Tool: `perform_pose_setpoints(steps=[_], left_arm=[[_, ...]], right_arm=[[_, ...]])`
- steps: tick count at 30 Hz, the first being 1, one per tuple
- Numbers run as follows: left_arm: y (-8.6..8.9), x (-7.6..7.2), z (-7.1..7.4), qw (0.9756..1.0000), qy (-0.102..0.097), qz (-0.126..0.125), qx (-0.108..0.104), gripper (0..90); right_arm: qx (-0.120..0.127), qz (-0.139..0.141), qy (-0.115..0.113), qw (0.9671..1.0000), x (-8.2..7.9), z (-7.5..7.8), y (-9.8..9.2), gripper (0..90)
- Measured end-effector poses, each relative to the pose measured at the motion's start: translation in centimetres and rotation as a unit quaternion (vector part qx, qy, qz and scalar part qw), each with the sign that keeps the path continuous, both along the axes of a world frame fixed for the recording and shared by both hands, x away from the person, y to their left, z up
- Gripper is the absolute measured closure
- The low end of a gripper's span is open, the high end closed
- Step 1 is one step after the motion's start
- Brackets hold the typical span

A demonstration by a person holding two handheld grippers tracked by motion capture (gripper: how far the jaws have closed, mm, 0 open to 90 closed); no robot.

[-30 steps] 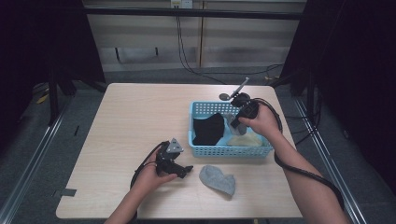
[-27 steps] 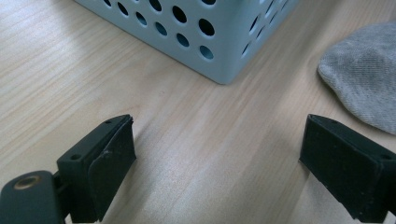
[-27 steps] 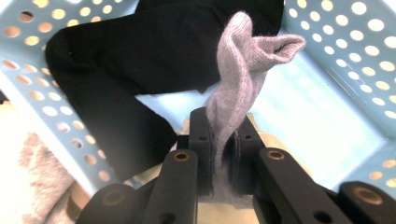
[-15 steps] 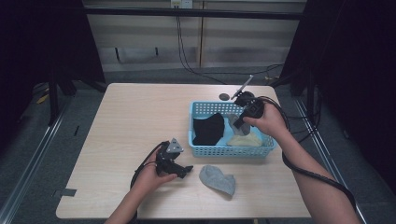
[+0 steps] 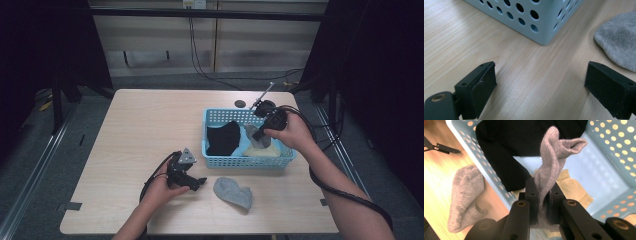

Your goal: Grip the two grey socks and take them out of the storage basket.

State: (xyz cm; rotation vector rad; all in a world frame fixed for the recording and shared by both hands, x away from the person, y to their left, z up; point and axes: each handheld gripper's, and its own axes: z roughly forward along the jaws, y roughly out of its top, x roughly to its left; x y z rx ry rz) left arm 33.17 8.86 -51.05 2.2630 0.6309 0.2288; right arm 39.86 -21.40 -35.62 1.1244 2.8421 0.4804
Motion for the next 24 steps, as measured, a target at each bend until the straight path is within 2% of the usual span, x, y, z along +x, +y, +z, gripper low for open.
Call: perform_pose_setpoints(steps=[10,24], left_arm=[[0.0,0.0,0.0,1.0000,0.000,0.000,0.000,9.5],[0.0,0.0,0.0,1.0000,0.000,0.000,0.000,9.5]], right_arm=[[0.010,0.012,-0.004,0.9999,-1.4,0.9,-0.3,82.2],[-0.002,0.052,-0.005,0.9986,-3.9,1.8,1.0,82.2]])
